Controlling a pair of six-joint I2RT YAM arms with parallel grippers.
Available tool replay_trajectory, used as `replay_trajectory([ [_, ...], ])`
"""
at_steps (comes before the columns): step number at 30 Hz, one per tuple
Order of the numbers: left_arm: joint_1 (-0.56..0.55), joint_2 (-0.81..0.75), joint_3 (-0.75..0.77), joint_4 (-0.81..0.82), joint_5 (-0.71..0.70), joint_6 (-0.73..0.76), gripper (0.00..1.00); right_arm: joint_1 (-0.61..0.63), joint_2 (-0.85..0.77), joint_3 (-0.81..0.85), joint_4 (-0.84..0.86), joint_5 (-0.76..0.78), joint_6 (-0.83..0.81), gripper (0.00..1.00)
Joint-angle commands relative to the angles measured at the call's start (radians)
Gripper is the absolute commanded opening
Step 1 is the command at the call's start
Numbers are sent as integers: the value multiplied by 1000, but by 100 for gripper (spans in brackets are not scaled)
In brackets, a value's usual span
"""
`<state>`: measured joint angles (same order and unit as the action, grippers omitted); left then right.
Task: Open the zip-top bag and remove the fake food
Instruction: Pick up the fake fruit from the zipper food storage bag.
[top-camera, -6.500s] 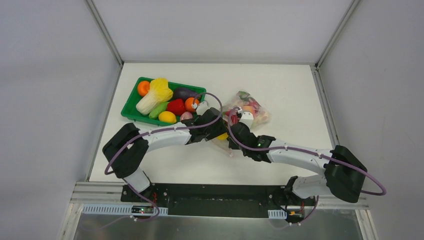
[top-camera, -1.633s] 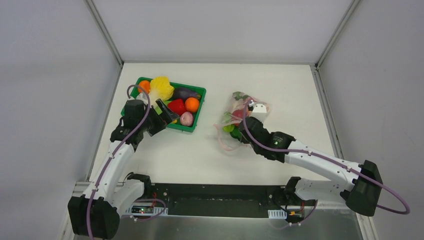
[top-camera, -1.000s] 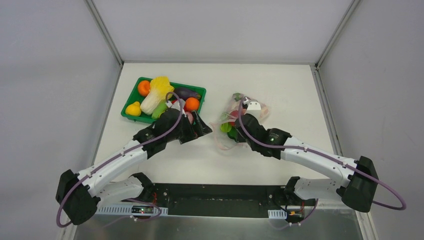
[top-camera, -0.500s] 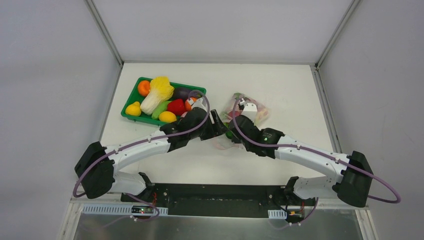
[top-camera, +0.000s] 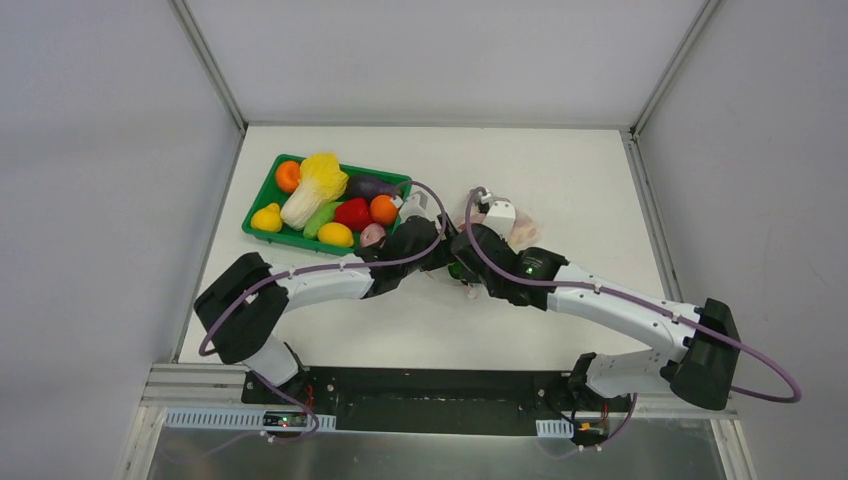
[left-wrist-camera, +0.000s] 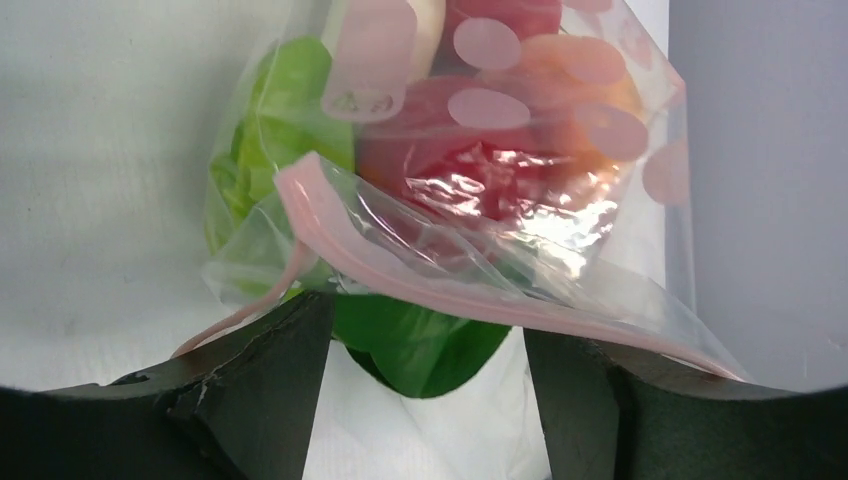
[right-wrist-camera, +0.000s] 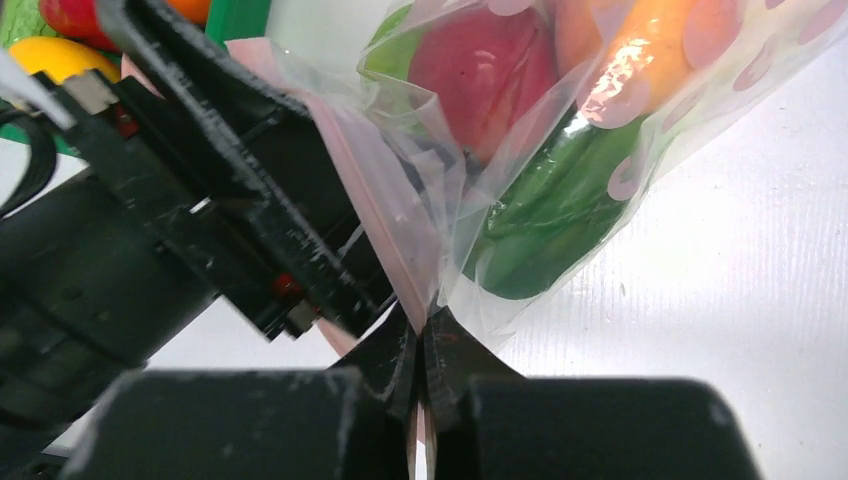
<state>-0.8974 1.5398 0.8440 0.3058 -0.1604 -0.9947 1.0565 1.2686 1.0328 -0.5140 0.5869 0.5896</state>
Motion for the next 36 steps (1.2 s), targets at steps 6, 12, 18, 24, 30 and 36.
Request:
replay_trajectory([
  [6, -8, 61, 3, 219, -60, 56, 76, 46, 60, 99, -60, -47, 192, 0],
  [12, 13, -1, -73, 234, -103, 69, 80, 137, 152, 167, -87, 1, 312, 0],
  [18, 49, -40, -118, 263, 43, 94, 78, 152, 190, 211, -133, 134, 357, 0],
  [24, 48, -104, -234, 356, 93, 79, 75, 135, 210, 261, -118, 210, 310, 0],
  [30, 46, -113, -257, 390, 103, 84, 74, 125, 222, 281, -39, 195, 241, 0],
  [36, 46, -55, -214, 469, 157, 85, 73, 125, 197, 234, 67, 121, 189, 0],
])
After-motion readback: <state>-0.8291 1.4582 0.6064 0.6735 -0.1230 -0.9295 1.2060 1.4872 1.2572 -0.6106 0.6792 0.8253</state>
